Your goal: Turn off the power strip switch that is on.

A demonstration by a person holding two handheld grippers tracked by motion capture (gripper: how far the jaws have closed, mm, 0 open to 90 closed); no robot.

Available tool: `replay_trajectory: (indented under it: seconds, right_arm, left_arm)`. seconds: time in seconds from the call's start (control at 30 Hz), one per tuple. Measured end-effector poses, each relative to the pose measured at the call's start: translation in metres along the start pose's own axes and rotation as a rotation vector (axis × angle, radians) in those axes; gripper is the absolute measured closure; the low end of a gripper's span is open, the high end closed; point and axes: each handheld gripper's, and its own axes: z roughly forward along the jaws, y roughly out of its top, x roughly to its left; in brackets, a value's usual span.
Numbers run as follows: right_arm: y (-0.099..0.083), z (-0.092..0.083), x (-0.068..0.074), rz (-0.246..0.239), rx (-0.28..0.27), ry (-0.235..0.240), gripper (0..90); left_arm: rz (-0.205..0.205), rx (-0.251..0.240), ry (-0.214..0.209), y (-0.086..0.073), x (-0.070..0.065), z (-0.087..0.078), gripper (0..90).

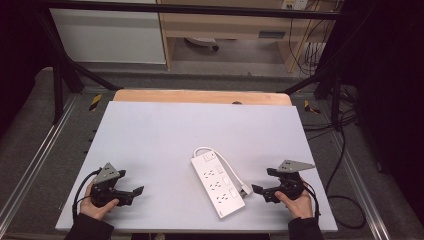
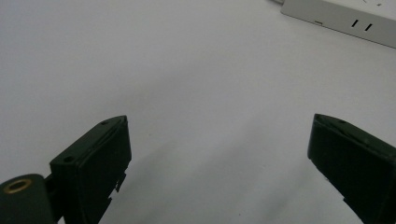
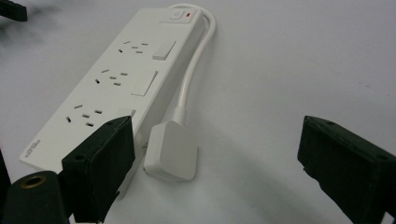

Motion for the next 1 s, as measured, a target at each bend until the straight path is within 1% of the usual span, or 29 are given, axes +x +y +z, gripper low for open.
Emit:
replay_trajectory:
  seconds: [0.47,0.5,0.73,0.87,0.9,0.93,1.0]
  right_arm:
    - [0.012,0.008,0.012,-0.002,-0.010,0.027,22.6]
    - [0.013,0.009,0.013,-0.009,-0.010,0.025,24.5]
    - [0.016,0.012,0.017,-0.015,-0.005,0.006,30.0]
    - [0.019,0.015,0.021,-0.015,0.002,-0.007,35.2]
    - [0.019,0.015,0.021,-0.015,0.002,-0.007,35.2]
    - [0.020,0.016,0.023,-0.014,0.001,-0.011,37.5]
    - [0.021,0.017,0.024,-0.011,0.005,-0.015,38.6]
  left_arm:
    - [0.000,0.000,0.001,0.000,0.000,0.000,5.9]
    - [0.000,0.000,0.001,0.000,0.000,0.000,5.9]
    - [-0.001,-0.001,0.002,0.000,0.000,0.000,5.9]
    - [0.000,-0.001,0.002,0.000,0.000,-0.001,5.9]
    - [0.000,-0.001,0.002,0.000,0.000,-0.001,5.9]
    - [0.000,-0.002,0.003,0.000,0.000,-0.001,6.0]
    - [-0.001,-0.003,0.002,0.000,0.000,-0.001,5.9]
